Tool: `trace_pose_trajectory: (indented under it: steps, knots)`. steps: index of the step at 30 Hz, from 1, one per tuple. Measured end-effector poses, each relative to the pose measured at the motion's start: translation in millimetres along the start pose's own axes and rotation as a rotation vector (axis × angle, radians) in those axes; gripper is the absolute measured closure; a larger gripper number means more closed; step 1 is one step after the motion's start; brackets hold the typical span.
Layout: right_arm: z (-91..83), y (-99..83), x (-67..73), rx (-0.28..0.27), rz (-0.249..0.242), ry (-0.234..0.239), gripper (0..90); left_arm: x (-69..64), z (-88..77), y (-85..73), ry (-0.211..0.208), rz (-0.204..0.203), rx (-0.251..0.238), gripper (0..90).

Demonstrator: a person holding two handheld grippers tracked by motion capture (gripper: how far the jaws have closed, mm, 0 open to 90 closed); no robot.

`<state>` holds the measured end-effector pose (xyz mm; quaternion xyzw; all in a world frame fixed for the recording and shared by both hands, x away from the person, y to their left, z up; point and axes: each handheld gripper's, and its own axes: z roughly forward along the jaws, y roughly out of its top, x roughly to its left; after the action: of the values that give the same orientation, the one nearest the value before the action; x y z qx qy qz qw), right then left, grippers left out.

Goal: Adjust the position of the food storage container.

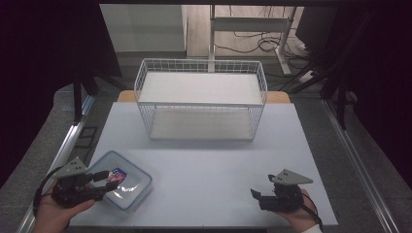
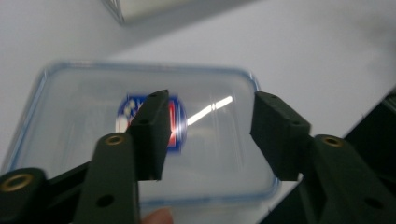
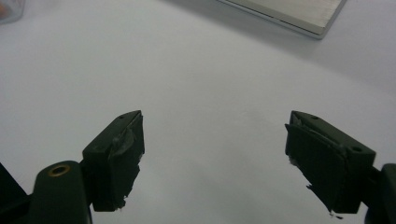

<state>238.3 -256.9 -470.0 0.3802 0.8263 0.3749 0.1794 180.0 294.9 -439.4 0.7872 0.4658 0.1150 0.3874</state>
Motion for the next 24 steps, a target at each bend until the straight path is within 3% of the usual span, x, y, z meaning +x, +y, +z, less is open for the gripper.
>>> trace_pose_trajectory:
  steps: [6,7,13,17,24]
  knots:
    - [0.1,0.6,1.6,0.000,-0.001,0.006,19.7,3.7,-11.9,-19.8,-0.013,-0.034,0.036,66.5]
    - [0.6,0.4,1.9,0.005,-0.003,0.004,19.7,5.5,-13.4,-26.2,-0.025,-0.044,0.064,69.4]
    - [1.4,0.9,3.6,0.001,-0.014,0.009,19.7,3.2,1.8,-48.1,-0.050,-0.058,0.160,84.4]
    - [2.3,0.6,3.9,0.006,-0.013,0.009,19.7,2.0,13.3,-56.1,-0.080,-0.071,0.191,89.4]
    - [3.1,0.3,4.6,0.012,-0.020,0.011,19.7,-3.6,27.5,-54.2,-0.062,-0.038,0.229,89.6]
